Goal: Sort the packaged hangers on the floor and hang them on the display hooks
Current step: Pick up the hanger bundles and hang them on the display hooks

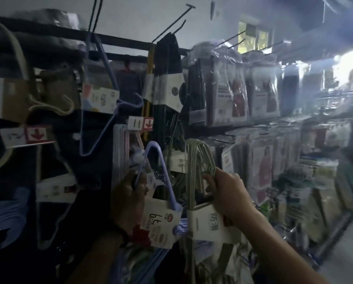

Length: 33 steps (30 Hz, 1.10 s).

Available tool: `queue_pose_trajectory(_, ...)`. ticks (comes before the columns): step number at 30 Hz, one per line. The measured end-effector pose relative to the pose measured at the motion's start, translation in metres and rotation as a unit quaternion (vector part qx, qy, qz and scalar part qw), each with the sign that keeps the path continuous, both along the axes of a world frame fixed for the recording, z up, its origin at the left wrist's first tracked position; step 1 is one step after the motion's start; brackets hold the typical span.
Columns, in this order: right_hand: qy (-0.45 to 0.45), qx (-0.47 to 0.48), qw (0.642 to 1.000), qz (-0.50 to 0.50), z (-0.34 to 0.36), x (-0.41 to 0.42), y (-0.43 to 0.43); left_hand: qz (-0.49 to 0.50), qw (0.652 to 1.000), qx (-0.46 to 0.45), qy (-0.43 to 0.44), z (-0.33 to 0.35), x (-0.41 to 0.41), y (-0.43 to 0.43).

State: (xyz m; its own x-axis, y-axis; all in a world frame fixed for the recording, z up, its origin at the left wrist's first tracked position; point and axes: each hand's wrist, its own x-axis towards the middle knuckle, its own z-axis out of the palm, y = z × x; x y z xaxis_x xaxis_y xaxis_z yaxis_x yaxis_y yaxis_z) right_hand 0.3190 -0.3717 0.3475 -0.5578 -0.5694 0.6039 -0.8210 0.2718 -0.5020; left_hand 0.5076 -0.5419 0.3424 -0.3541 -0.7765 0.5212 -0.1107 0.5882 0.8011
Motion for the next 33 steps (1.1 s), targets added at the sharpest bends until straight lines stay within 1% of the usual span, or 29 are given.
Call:
queue_pose_trajectory(5,-0.023,0.021,1.0,0.002,0.011,-0.079,-0.026,-0.011,0.996,-0.084,-0.004,0.021,-0.04,-0.008)
queue_pose_trajectory(7,-0.014,0.033,0.999,0.006,0.014,-0.106,-0.039,-0.049,0.996,-0.065,0.03,0.03,-0.056,-0.011)
queue_pose_trajectory(10,-0.013,0.042,0.999,0.031,0.016,-0.14,-0.061,-0.084,0.991,-0.098,0.044,0.04,-0.079,-0.015)
queue_pose_trajectory(13,0.006,0.049,0.997,0.051,0.02,-0.168,-0.077,-0.083,0.989,-0.123,0.026,0.052,-0.101,-0.028)
queue_pose_trajectory(15,0.005,0.052,0.996,0.074,0.024,-0.184,-0.084,-0.13,0.984,-0.121,0.006,0.058,-0.11,-0.036)
queue_pose_trajectory(16,0.0,0.053,0.995,0.087,0.025,-0.192,-0.085,-0.164,0.98,-0.112,-0.002,0.062,-0.115,-0.037)
queue_pose_trajectory(19,0.02,0.068,0.993,0.093,0.03,-0.21,-0.086,-0.264,0.964,-0.034,-0.026,0.074,-0.128,-0.041)
queue_pose_trajectory(21,0.039,0.082,0.991,0.1,0.033,-0.217,-0.086,-0.303,0.952,0.005,-0.037,0.079,-0.134,-0.044)
queue_pose_trajectory(23,0.053,0.086,0.988,0.115,0.035,-0.221,-0.089,-0.354,0.933,0.037,-0.049,0.085,-0.139,-0.038)
queue_pose_trajectory(24,0.062,0.084,0.987,0.12,0.036,-0.221,-0.09,-0.353,0.933,0.056,-0.04,0.089,-0.139,-0.033)
queue_pose_trajectory(26,0.078,0.081,0.986,0.121,0.038,-0.222,-0.094,-0.32,0.939,0.123,-0.017,0.099,-0.142,-0.026)
queue_pose_trajectory(28,0.078,0.06,0.987,0.127,0.036,-0.223,-0.1,-0.313,0.934,0.17,-0.026,0.106,-0.145,-0.025)
queue_pose_trajectory(29,0.08,0.045,0.987,0.129,0.035,-0.223,-0.103,-0.316,0.93,0.187,-0.013,0.109,-0.148,-0.023)
queue_pose_trajectory(30,0.085,0.031,0.987,0.131,0.034,-0.223,-0.107,-0.333,0.922,0.196,-0.002,0.112,-0.149,-0.026)
queue_pose_trajectory(32,0.09,0.004,0.986,0.14,0.034,-0.221,-0.112,-0.392,0.904,0.164,-0.046,0.117,-0.148,-0.031)
queue_pose_trajectory(33,0.089,-0.006,0.986,0.142,0.036,-0.219,-0.113,-0.424,0.893,0.141,-0.051,0.121,-0.148,-0.032)
